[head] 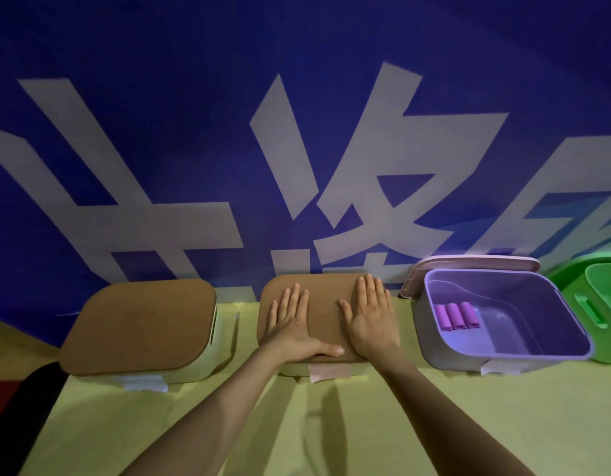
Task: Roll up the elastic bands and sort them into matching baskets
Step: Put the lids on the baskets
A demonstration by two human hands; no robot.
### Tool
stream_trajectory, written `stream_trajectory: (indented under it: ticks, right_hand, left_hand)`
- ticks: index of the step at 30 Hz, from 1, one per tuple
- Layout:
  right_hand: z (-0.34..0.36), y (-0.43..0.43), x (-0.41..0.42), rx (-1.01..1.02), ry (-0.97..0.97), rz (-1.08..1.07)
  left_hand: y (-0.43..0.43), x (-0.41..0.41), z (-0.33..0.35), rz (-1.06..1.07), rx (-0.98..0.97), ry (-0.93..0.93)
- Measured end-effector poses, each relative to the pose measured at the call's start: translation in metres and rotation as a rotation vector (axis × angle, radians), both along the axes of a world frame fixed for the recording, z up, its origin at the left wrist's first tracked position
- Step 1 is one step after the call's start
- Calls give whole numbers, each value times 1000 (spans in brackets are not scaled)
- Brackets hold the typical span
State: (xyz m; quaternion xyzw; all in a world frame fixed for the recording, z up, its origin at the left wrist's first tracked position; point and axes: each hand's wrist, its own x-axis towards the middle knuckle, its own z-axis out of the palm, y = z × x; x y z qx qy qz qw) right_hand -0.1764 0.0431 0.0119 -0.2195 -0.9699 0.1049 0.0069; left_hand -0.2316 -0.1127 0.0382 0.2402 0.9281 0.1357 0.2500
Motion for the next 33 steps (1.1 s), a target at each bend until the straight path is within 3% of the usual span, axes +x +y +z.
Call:
stream_trajectory:
  ticks: [13,15,17,20,23,26,30,33]
  right_hand:
    - [13,1,2,-136,74,65]
    - [16,13,7,-256,103,124]
    - [25,34,12,-521,126,167]
    - [52,81,22,-829,162,107]
    - [77,137,41,-781,239,92]
    - [88,202,60,-692,343,0]
    - [79,274,83,-628,422,-232]
    - [64,312,91,-595,358,-352]
  left_hand:
    - [4,-5,14,62,-4,-57]
    - [15,-2,25,99,-69,-103]
    - [31,2,36,167,-79,-150]
    - [71,10,47,277,172,-188]
    - [126,21,47,387,472,-268]
    - [186,34,49,459,601,-294]
    - [238,41,42,606,651,-373]
    - [256,35,20,662,650,-409]
